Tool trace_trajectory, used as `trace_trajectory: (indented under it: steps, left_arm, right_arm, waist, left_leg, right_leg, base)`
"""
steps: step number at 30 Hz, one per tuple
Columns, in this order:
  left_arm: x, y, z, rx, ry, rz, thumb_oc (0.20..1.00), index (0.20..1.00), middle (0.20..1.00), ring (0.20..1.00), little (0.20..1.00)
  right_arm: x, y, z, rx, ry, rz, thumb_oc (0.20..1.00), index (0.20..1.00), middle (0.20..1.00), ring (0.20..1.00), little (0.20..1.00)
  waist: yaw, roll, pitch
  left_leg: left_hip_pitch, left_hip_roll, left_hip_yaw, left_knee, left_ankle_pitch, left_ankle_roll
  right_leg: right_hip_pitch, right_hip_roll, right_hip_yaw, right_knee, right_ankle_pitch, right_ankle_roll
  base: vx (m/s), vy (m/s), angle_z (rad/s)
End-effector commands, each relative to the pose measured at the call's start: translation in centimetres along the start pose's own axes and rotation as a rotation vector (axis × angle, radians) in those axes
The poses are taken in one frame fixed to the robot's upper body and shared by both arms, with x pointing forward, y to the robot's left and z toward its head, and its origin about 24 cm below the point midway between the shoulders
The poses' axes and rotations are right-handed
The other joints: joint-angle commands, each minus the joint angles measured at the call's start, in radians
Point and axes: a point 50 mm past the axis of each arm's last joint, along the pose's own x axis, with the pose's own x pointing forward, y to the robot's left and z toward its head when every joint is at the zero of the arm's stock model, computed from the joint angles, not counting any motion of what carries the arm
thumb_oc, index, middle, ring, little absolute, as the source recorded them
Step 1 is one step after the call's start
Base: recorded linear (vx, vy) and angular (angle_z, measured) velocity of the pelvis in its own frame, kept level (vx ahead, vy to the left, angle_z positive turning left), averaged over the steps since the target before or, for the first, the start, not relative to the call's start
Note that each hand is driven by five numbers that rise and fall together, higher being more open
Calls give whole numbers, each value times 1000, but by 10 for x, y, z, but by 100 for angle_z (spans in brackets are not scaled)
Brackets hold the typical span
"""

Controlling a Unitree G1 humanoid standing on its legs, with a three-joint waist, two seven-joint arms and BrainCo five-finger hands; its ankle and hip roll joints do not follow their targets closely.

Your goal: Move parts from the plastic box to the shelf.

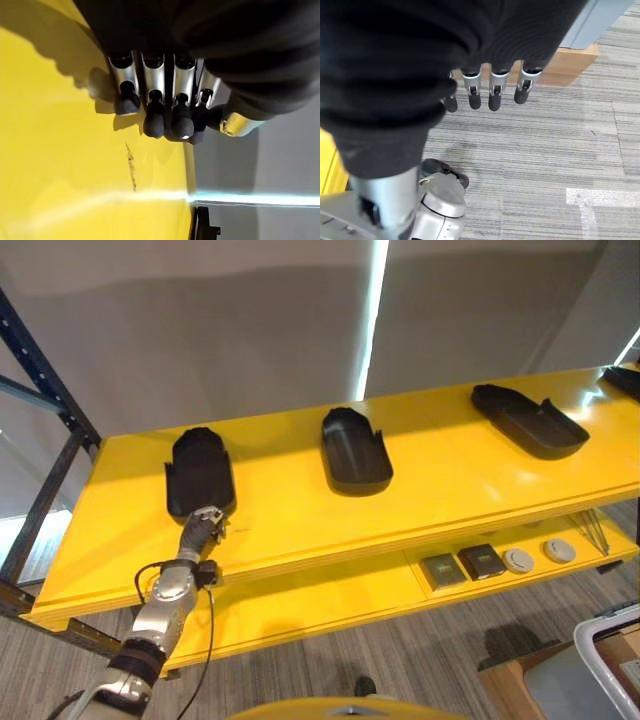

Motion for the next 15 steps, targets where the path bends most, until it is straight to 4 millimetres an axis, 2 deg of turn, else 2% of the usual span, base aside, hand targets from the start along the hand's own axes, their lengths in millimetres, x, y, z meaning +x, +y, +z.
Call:
trace_trajectory:
  steps: [1, 7, 9, 10, 11, 12, 13, 15]
  left_arm:
    - [18, 8, 17, 14, -55, 63, 200, 200, 200, 200, 200]
    - [18, 9, 20, 14, -79, 61, 200, 200, 200, 200, 200]
    - [17, 4, 31, 10, -132, 7, 200, 200, 200, 200, 200]
    - [16, 0, 39, -4, -165, -30, 247, 247, 247, 247, 247]
    - [15, -1, 41, -8, -177, -43, 347, 347, 347, 347, 347]
    - [13, -5, 48, -16, -209, -79, 627, 627, 627, 627, 627]
    - [10, -8, 57, -20, -252, -124, 1000, 1000, 1000, 1000, 1000]
    - [5, -12, 66, -34, -292, -172, 1000, 1000, 1000, 1000, 1000]
  right_arm:
    - [2, -11, 11, -68, -23, -26, 1000, 1000, 1000, 1000, 1000]
    - [2, -10, 11, -68, -26, -28, 1000, 1000, 1000, 1000, 1000]
    - [2, -10, 13, -64, -27, -29, 1000, 1000, 1000, 1000, 1000]
    - [2, -11, 14, -59, -27, -30, 1000, 1000, 1000, 1000, 1000]
    - [2, -11, 14, -57, -27, -30, 1000, 1000, 1000, 1000, 1000]
    - [2, -10, 15, -52, -26, -31, 1000, 1000, 1000, 1000, 1000]
    - [2, -10, 14, -46, -24, -32, 1000, 1000, 1000, 1000, 1000]
    - [2, -10, 14, -37, -23, -34, 1000, 1000, 1000, 1000, 1000]
  waist:
    - [-21, -13, 27]
    - [-17, -15, 30]
    - [-10, -16, 32]
    - [-6, -15, 34]
    - [-5, -15, 35]
    - [0, -15, 37]
    - [6, -13, 38]
    - [14, -12, 39]
  left_leg:
    - [-46, 37, 19, 49, -36, 22]
    - [-48, 38, 16, 51, -36, 21]
    - [-49, 38, 12, 52, -37, 22]
    - [-49, 38, 11, 53, -37, 22]
    - [-50, 38, 10, 53, -38, 22]
    - [-50, 38, 7, 53, -38, 23]
    - [-49, 37, 4, 54, -40, 23]
    - [-50, 36, -1, 55, -40, 24]
  right_leg:
    - [55, -28, -21, 2, -109, 42]
    - [57, -28, -23, 2, -109, 41]
    - [58, -29, -27, 2, -110, 39]
    - [60, -29, -30, 2, -109, 38]
    - [60, -29, -31, 2, -109, 38]
    - [62, -30, -33, 2, -110, 37]
    - [64, -30, -34, 2, -111, 35]
    - [67, -30, -37, 2, -111, 33]
  base:
    - [0, 0, 0]
    - [0, 0, 0]
    - [0, 0, 0]
    - [0, 0, 0]
    - [0, 0, 0]
    - [0, 0, 0]
    - [0, 0, 0]
    - [0, 0, 0]
